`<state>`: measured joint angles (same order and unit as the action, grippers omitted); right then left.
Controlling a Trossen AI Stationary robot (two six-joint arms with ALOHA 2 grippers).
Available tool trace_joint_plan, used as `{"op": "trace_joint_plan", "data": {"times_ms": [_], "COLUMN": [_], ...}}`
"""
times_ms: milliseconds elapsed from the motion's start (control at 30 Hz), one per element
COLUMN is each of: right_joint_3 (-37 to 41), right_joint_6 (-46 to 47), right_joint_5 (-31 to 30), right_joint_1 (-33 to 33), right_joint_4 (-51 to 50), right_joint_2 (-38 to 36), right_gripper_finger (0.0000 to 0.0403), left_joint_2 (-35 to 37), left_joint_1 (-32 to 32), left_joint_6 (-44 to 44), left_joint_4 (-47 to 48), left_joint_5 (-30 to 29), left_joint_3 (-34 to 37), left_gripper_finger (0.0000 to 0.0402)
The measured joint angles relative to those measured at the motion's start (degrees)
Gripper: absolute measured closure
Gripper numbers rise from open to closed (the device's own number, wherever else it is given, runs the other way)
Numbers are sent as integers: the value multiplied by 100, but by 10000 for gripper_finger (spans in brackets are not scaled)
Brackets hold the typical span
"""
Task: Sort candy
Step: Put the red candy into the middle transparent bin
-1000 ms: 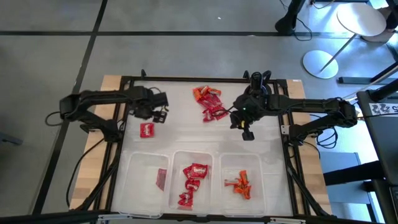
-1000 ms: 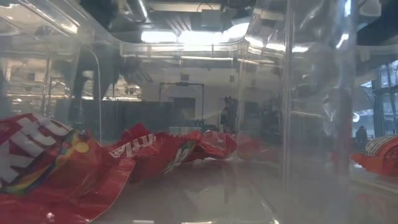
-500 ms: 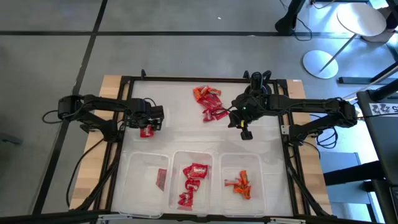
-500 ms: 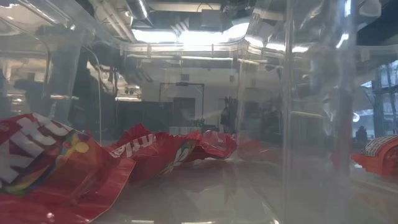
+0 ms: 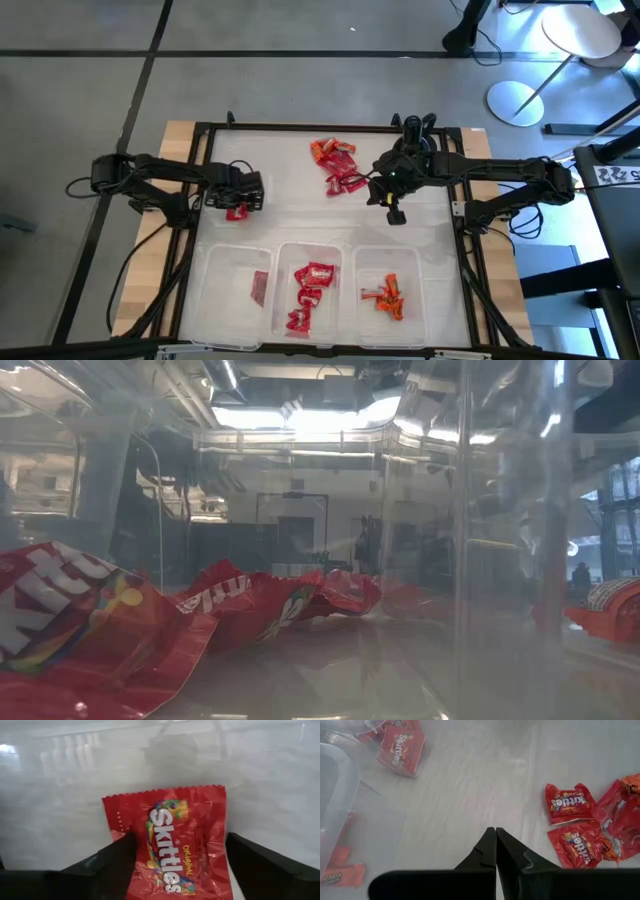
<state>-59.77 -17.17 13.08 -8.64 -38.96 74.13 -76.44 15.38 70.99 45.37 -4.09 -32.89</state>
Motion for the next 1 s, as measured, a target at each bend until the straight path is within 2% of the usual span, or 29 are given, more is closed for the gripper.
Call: {"op": "trace_joint_plan", "data": {"times_ms": [133,367,467,700,833,1000], "right_joint_3": [0,0,0,0,0,0], "right_joint_6": [25,25,40,42,42,40], "right_joint_5": [0,0,0,0,0,0], "right_joint_1": [0,0,0,0,0,0], "right_joint_4": [2,7,4,-4,4,12], "right_joint_2": [0,0,0,0,-2,-2], "right_gripper_finger": [400,400,400,400,400,400], "left_joint_2": [-5,11,59,334,393,391], "left_joint_1": [0,7,-24,-43,-136,-481], "left_joint_6": [-48,-291,-483,-769,-1070,-1572], "left_joint_4": [-14,75,224,343,704,686], "left_joint_5": [29,131,178,234,215,94], "left_joint_3": [-13,-52,-202,-824,-1407,-2219], "left_gripper_finger": [185,329,374,381,380,384]}}
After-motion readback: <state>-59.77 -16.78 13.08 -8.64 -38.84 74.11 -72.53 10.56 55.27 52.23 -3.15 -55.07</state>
